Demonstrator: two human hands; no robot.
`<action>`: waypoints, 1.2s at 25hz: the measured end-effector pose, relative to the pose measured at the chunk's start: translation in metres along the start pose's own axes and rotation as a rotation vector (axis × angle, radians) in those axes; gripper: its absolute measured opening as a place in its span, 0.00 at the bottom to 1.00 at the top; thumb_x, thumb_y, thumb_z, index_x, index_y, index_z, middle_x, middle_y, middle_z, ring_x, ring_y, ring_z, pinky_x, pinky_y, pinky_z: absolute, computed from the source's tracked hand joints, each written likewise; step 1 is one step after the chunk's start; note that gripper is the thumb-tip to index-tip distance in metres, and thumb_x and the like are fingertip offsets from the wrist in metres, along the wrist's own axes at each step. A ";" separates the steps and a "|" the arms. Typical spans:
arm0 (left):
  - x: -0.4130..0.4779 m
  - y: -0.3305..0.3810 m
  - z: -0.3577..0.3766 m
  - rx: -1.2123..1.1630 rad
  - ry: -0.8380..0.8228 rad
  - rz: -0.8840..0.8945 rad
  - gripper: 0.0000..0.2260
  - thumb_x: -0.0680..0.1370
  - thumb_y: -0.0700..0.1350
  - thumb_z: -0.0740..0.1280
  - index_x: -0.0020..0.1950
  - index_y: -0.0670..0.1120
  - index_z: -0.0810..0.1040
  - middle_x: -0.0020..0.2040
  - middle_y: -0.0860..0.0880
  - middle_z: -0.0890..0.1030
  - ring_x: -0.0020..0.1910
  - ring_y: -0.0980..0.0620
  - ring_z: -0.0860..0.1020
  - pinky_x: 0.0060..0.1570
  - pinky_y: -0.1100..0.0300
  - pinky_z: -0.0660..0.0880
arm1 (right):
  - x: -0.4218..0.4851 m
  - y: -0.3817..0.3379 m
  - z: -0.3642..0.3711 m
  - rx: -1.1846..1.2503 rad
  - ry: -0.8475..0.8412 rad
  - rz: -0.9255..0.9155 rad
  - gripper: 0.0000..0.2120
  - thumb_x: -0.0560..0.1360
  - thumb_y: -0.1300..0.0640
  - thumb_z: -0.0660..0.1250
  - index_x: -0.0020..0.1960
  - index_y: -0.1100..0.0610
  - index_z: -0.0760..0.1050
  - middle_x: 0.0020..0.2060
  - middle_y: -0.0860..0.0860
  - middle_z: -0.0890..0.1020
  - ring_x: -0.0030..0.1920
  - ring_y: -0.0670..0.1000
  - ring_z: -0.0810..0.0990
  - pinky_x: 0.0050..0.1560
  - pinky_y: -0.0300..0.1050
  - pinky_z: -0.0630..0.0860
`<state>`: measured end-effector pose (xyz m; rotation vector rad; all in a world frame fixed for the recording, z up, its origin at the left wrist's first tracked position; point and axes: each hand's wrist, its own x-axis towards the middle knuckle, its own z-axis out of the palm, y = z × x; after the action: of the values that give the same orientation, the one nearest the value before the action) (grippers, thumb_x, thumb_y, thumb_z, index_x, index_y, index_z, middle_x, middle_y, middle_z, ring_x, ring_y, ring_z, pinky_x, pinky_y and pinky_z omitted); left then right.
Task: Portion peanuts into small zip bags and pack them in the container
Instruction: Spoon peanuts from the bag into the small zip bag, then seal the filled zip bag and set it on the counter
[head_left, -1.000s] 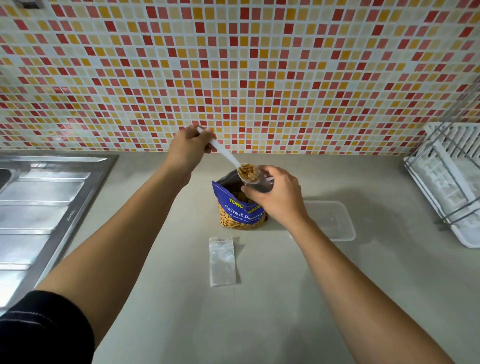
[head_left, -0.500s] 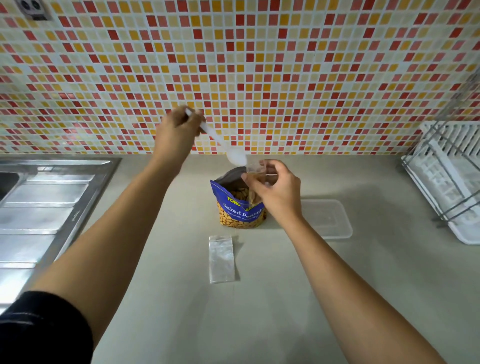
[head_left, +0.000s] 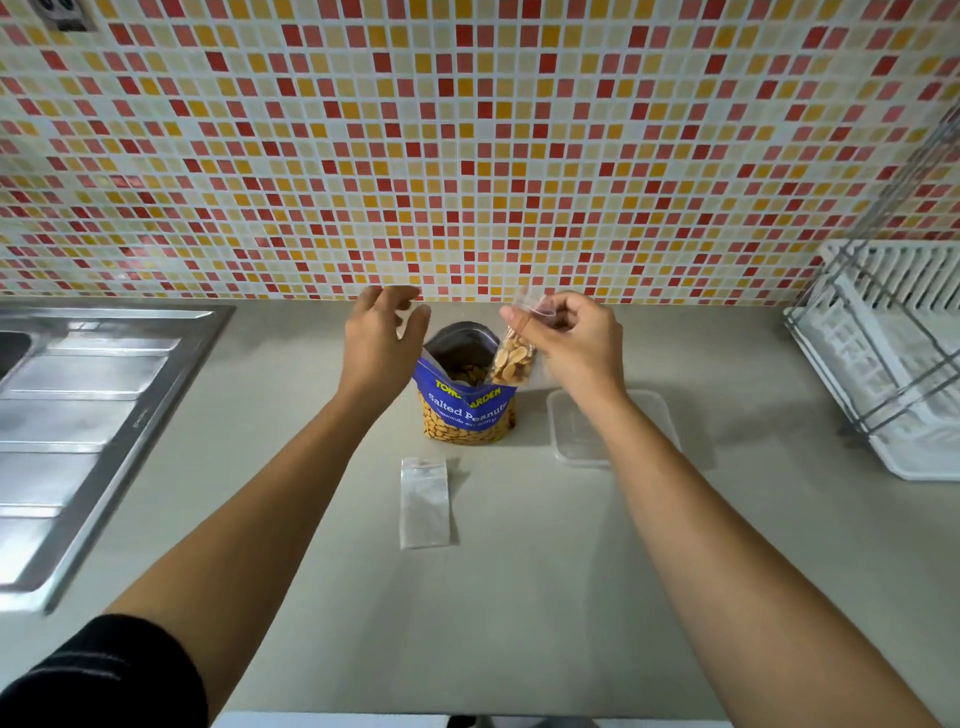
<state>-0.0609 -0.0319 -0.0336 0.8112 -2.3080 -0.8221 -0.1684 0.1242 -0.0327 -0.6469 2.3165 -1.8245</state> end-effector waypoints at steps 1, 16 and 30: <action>-0.007 0.006 0.001 -0.053 -0.030 0.054 0.10 0.78 0.43 0.63 0.58 0.44 0.77 0.53 0.48 0.79 0.46 0.57 0.75 0.42 0.74 0.70 | 0.001 0.000 -0.003 -0.001 -0.001 -0.006 0.16 0.64 0.45 0.76 0.41 0.55 0.77 0.38 0.51 0.84 0.40 0.49 0.82 0.38 0.40 0.79; -0.101 0.072 0.134 -0.753 -0.677 -0.360 0.06 0.77 0.38 0.65 0.41 0.44 0.78 0.33 0.50 0.80 0.34 0.57 0.79 0.40 0.67 0.76 | -0.011 0.086 -0.132 0.069 -0.145 0.276 0.11 0.72 0.55 0.72 0.52 0.58 0.80 0.45 0.52 0.84 0.41 0.46 0.81 0.45 0.39 0.78; -0.184 0.071 0.237 -0.173 -0.722 -0.484 0.07 0.70 0.43 0.73 0.44 0.45 0.76 0.41 0.45 0.81 0.37 0.49 0.79 0.36 0.65 0.75 | -0.059 0.224 -0.169 -0.330 -0.091 0.446 0.06 0.69 0.57 0.73 0.44 0.60 0.83 0.41 0.56 0.85 0.43 0.53 0.83 0.49 0.45 0.78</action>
<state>-0.1197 0.2241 -0.1941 1.1528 -2.6024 -1.7375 -0.2313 0.3398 -0.2104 -0.2082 2.4672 -1.2119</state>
